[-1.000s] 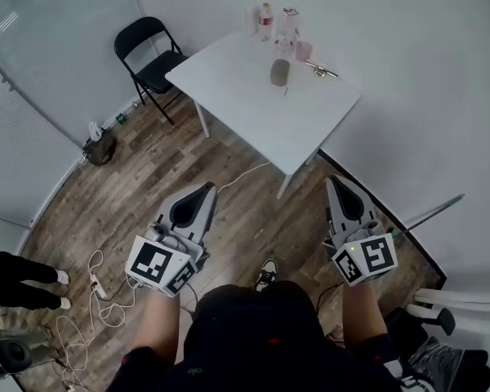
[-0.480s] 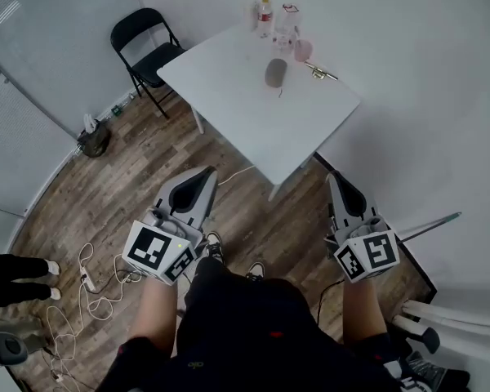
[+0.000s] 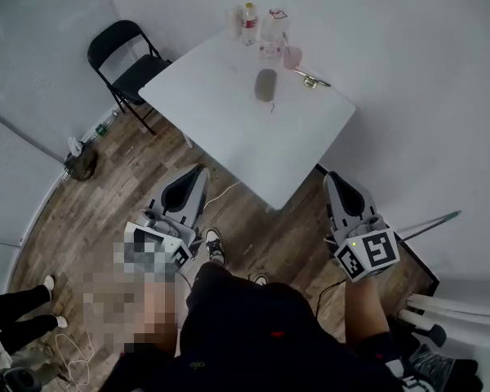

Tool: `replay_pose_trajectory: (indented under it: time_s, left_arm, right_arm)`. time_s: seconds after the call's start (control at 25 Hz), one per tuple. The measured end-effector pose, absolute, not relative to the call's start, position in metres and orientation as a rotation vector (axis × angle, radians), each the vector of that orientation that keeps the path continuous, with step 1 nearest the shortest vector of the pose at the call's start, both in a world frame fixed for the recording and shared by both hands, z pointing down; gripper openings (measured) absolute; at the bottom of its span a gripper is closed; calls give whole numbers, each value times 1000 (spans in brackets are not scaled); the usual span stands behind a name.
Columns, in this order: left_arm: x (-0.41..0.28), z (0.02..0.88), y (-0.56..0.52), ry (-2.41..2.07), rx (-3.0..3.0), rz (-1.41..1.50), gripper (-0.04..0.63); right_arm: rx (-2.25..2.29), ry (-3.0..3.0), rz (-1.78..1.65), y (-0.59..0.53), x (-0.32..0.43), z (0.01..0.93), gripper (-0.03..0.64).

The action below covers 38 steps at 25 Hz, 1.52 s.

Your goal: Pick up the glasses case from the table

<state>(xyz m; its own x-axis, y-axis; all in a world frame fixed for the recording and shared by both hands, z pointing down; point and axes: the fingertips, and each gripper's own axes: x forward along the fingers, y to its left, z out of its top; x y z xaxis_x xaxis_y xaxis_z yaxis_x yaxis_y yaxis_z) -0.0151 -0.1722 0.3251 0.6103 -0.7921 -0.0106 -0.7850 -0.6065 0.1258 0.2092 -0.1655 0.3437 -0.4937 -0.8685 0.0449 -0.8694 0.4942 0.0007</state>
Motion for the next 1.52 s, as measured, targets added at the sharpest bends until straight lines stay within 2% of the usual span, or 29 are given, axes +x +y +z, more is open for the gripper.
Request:
replay_pose_trajectory:
  time_s: [0.56,1.0,1.04,1.12,1.52]
  left_arm:
    - [-87,345,-336,-1168,2803,-21,23]
    - [-84,370,-378,-1149,2766,13,23]
    - [-84,372,-379,-1163,2751,16,23]
    - [-82,378,-381,-1181,2721,19,23]
    - [-80,408,-392,-1245,2635,89,23]
  right_arm:
    - [1724,-2538,81,-321,125,348,20]
    - [1693,-2434,177,-392,128,391,25]
    - [1672,-2435,190,-401,128,398,38]
    - [1618,-2431,213,-421,127,414,152]
    - [1579,-2283,349,-545,138,504,316]
